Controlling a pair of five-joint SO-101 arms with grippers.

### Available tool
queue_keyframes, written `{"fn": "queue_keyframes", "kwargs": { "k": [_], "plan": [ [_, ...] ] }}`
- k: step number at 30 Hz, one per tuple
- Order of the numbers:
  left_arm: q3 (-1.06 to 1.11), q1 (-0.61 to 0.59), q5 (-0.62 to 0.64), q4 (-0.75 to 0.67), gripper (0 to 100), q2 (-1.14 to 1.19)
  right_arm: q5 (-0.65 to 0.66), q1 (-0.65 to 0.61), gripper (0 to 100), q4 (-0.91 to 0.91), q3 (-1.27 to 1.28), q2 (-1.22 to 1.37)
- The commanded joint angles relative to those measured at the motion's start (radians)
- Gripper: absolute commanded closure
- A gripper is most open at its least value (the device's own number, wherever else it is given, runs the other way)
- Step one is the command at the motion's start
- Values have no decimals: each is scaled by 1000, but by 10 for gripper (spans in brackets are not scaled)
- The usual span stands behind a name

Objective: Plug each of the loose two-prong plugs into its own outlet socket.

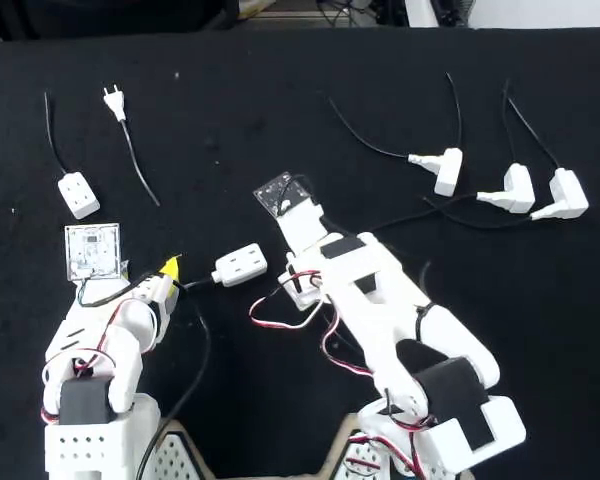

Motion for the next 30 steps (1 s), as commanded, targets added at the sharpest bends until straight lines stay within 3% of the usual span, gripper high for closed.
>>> {"fn": "queue_keyframes", "kwargs": {
  "k": [1,6,10,15,22,30],
  "plan": [
    [-28,-1,9,3,766,-8,12,-9,988,83,-51,-116],
    [-28,-1,15,-6,766,-8,12,-129,988,155,-7,-360],
    [1,1,20,-68,766,-8,5,-279,988,-31,148,-473],
    [22,65,124,-124,766,-8,3,-384,988,-244,245,-440],
    [27,179,129,-126,766,-8,3,-446,988,-273,213,-381],
    [51,168,81,-120,765,-8,-46,-448,988,-178,209,-565]
  ]
}}
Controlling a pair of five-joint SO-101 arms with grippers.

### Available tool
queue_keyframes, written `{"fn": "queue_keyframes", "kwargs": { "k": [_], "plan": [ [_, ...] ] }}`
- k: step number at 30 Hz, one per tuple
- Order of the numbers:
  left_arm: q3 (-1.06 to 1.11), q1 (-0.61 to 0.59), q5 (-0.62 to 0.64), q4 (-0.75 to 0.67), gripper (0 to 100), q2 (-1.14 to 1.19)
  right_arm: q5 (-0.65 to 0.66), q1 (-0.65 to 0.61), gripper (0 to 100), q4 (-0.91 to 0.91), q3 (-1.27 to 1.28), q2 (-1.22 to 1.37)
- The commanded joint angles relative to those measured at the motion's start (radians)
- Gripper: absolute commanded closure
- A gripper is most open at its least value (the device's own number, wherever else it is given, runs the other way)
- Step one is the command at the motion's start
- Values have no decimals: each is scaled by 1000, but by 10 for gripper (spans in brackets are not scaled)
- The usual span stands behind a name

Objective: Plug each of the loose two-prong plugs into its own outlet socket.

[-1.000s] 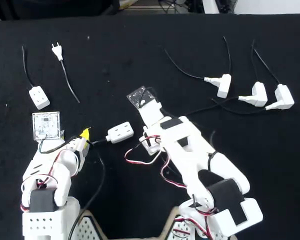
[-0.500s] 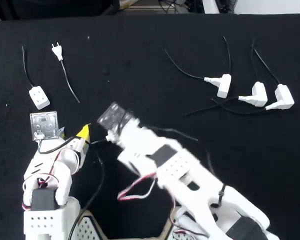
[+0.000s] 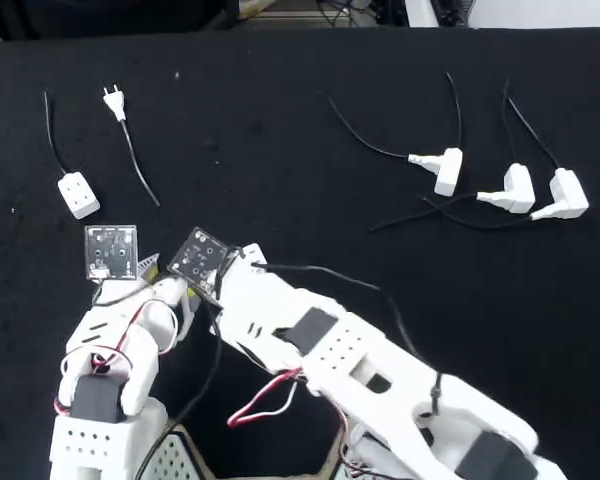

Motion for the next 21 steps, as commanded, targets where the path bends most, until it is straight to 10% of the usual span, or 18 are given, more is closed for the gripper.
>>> {"fn": "queue_keyframes", "kwargs": {
  "k": [1,21],
  "plan": [
    [-7,8,-58,-17,766,-9,-21,-12,988,71,-38,-131],
    [4,8,-72,-14,766,-9,-28,-8,988,117,59,-361]
  ]
}}
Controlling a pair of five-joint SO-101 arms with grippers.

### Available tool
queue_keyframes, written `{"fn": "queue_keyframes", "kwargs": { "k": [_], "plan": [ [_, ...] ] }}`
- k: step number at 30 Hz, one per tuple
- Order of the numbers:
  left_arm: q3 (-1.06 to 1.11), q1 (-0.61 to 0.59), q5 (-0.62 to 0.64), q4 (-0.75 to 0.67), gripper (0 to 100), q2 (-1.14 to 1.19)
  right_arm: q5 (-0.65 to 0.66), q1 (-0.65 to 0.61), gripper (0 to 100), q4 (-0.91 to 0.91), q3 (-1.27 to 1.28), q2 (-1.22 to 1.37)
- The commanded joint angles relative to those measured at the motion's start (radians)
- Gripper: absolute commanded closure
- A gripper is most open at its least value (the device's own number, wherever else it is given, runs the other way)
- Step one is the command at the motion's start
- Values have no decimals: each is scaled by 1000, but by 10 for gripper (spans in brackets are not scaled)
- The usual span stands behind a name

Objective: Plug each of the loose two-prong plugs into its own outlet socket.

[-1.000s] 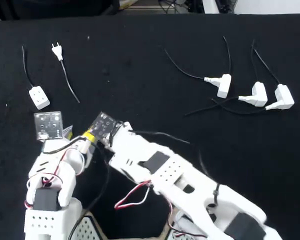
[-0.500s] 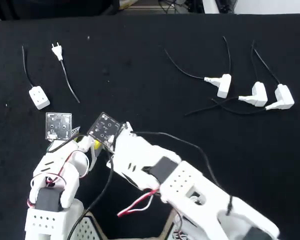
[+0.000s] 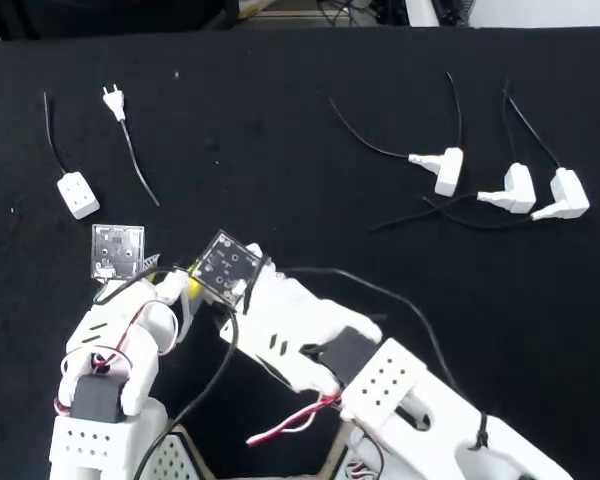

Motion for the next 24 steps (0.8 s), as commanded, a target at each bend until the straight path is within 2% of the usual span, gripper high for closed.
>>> {"fn": "queue_keyframes", "kwargs": {
  "k": [1,24],
  "plan": [
    [2,10,-11,-12,766,-6,-11,-8,988,-20,-13,-41],
    [4,10,-14,-11,766,-6,-58,-6,988,-6,-99,-35]
  ]
}}
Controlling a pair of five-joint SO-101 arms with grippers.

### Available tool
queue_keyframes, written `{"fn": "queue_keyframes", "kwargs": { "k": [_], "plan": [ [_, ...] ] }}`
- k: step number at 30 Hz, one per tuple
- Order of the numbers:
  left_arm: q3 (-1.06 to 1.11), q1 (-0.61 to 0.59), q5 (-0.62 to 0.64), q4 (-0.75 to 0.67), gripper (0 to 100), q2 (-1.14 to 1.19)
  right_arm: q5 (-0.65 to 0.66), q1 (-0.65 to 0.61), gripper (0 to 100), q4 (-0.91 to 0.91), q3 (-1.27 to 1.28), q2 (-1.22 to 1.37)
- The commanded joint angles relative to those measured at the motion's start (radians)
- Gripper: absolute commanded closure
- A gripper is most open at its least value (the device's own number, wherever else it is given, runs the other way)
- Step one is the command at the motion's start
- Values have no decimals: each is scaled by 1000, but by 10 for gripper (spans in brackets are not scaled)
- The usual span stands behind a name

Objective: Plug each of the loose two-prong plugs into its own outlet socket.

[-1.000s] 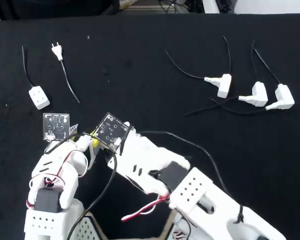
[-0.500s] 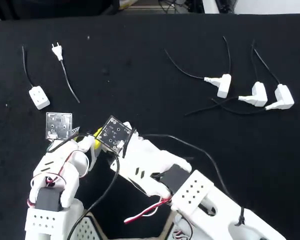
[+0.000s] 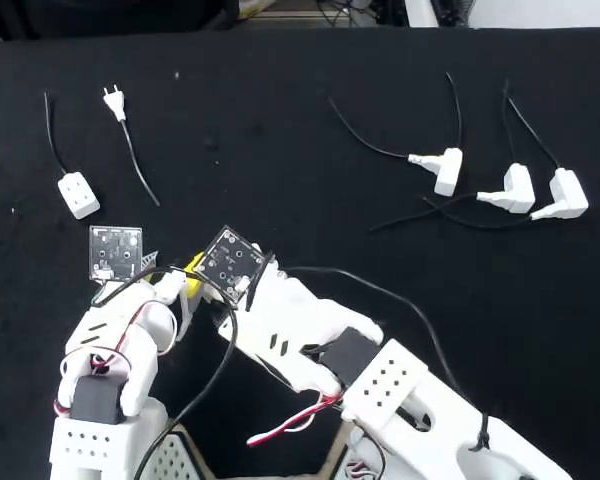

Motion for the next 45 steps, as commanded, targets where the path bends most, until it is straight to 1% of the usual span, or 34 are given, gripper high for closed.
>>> {"fn": "queue_keyframes", "kwargs": {
  "k": [1,13,17,21,27,29,33,38,43,45],
  "plan": [
    [-2,10,-11,-9,766,6,-11,-6,988,2,-85,-25],
    [-5,8,-9,11,766,6,-20,-6,988,6,-101,-25],
    [-4,8,-8,11,766,6,-80,-6,988,5,-102,-25],
    [-4,8,-6,11,766,6,-81,-6,988,-23,-90,-25],
    [-8,8,-8,11,766,6,-80,-5,988,-14,-85,-25],
    [-21,5,-12,11,766,6,-55,15,988,15,-88,-25],
    [-61,-59,-9,34,766,6,-43,104,988,55,-90,-18],
    [-62,-85,-11,35,766,6,-40,164,988,89,-140,108],
    [-61,-88,-14,35,765,15,-46,201,988,180,-306,317],
    [-58,-88,-40,35,765,15,-46,213,988,232,-389,397]
  ]
}}
